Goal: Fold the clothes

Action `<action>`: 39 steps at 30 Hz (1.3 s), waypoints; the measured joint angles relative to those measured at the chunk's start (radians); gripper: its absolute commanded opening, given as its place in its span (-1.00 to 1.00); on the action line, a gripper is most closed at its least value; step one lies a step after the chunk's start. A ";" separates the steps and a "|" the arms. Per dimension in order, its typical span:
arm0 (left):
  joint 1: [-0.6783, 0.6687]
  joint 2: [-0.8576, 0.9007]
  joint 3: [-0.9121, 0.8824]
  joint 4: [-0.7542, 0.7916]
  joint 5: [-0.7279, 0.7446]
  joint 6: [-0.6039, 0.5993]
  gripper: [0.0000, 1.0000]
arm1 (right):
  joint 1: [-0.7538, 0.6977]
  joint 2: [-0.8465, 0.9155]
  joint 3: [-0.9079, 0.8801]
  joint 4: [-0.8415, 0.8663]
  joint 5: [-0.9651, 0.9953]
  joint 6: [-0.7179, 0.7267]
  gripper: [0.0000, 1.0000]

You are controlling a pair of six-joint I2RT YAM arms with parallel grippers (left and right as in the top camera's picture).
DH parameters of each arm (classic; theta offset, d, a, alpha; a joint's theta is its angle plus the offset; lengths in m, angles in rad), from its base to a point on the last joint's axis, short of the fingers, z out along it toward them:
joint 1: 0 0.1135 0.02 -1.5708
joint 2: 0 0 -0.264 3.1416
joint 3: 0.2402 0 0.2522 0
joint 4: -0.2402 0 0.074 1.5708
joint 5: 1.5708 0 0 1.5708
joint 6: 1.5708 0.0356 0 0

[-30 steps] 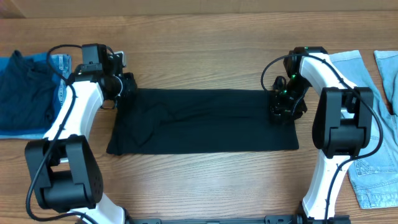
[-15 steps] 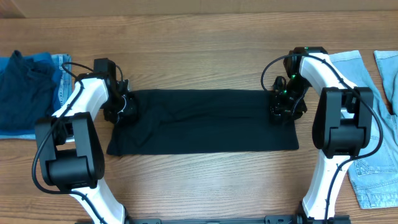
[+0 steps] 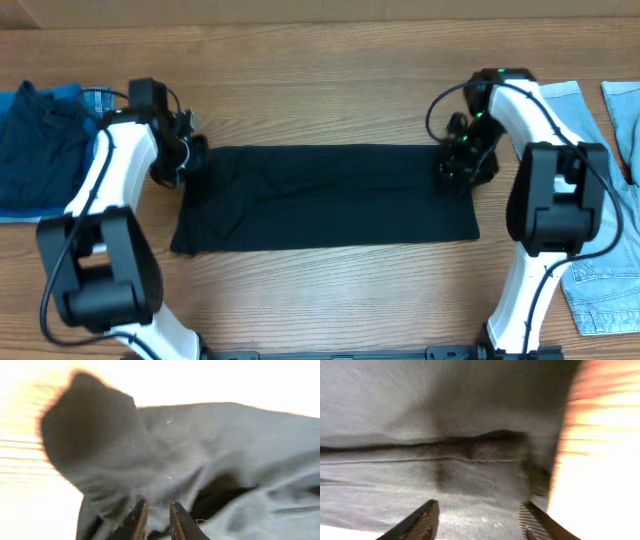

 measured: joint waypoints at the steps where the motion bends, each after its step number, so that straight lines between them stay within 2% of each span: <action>1: 0.000 -0.025 0.008 -0.007 0.002 0.000 -0.63 | -0.015 -0.024 0.018 0.002 0.002 0.008 0.24; 11: 0.000 -0.052 0.013 -0.060 0.006 0.000 -0.62 | -0.166 -0.075 0.003 0.032 -0.106 -0.043 0.53; 23: 0.000 -0.052 0.013 -0.066 0.006 0.000 -0.62 | -0.165 -0.117 -0.279 0.278 -0.223 -0.064 0.56; 26: 0.000 -0.052 0.013 -0.067 0.006 0.000 -0.62 | -0.165 -0.140 -0.322 0.330 -0.280 -0.064 0.46; 30: 0.000 -0.052 0.013 -0.077 0.006 0.000 -0.62 | -0.163 -0.141 -0.338 0.355 -0.321 -0.054 0.11; 32: 0.000 -0.052 0.013 -0.084 0.006 0.000 -0.62 | -0.161 -0.139 -0.342 0.362 -0.328 -0.051 0.03; 39: 0.000 -0.052 0.013 -0.087 0.006 0.000 -0.62 | -0.158 -0.132 -0.347 0.371 -0.339 -0.033 -0.14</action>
